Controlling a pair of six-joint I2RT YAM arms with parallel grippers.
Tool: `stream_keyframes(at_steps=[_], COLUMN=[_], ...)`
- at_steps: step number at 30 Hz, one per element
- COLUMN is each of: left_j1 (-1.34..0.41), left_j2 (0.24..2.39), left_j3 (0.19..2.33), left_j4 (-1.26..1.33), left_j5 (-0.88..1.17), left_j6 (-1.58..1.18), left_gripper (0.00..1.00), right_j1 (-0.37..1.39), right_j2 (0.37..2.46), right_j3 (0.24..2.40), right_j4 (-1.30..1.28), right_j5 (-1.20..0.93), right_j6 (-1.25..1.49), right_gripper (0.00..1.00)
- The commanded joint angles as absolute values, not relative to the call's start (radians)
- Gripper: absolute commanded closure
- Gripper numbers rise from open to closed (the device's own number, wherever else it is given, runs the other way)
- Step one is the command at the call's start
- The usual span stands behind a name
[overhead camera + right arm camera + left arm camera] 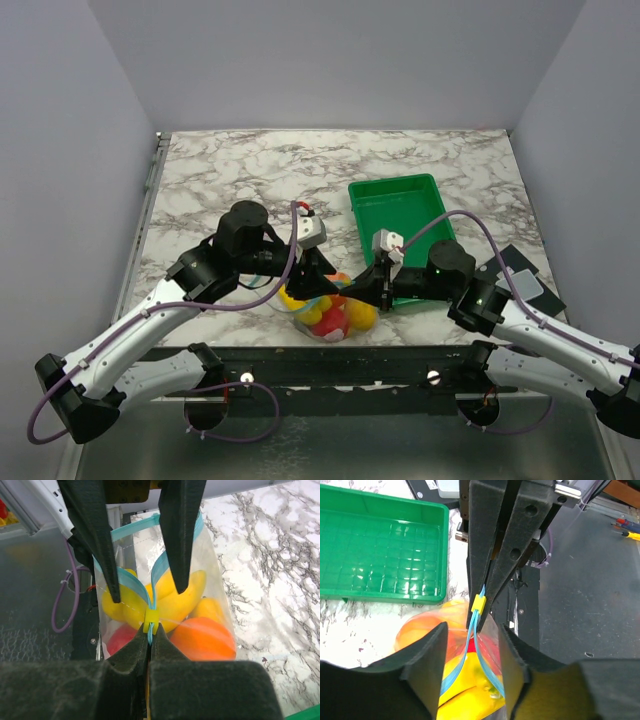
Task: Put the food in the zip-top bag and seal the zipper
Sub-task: Zip the zipper food storage bag at the center of the board.
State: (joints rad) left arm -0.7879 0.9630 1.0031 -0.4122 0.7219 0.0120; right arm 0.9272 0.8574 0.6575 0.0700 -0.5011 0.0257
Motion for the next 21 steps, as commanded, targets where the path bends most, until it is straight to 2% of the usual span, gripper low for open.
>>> stream_keyframes(at_steps=[1, 6, 14, 21], left_j1=[-0.795, -0.795, -0.796, -0.798], left_j2=[0.978, 1.014, 1.043, 1.061], left_j3=[1.053, 1.068, 1.069, 1.068], left_j4=[-0.386, -0.385, -0.382, -0.378], left_j5=[0.780, 0.809, 0.829, 0.837], left_j6=[0.030, 0.045, 0.064, 0.064], left_gripper=[0.50, 0.46, 0.46, 0.52], right_j1=[0.922, 0.922, 0.922, 0.922], right_j2=[0.859, 0.867, 0.877, 0.892], right_j3=[0.692, 0.703, 0.715, 0.719], right_j4=[0.060, 0.048, 0.030, 0.027], right_j5=[-0.532, -0.544, -0.557, -0.563], right_j6=[0.010, 0.016, 0.023, 0.024], right_gripper=[0.99, 0.99, 0.99, 0.99])
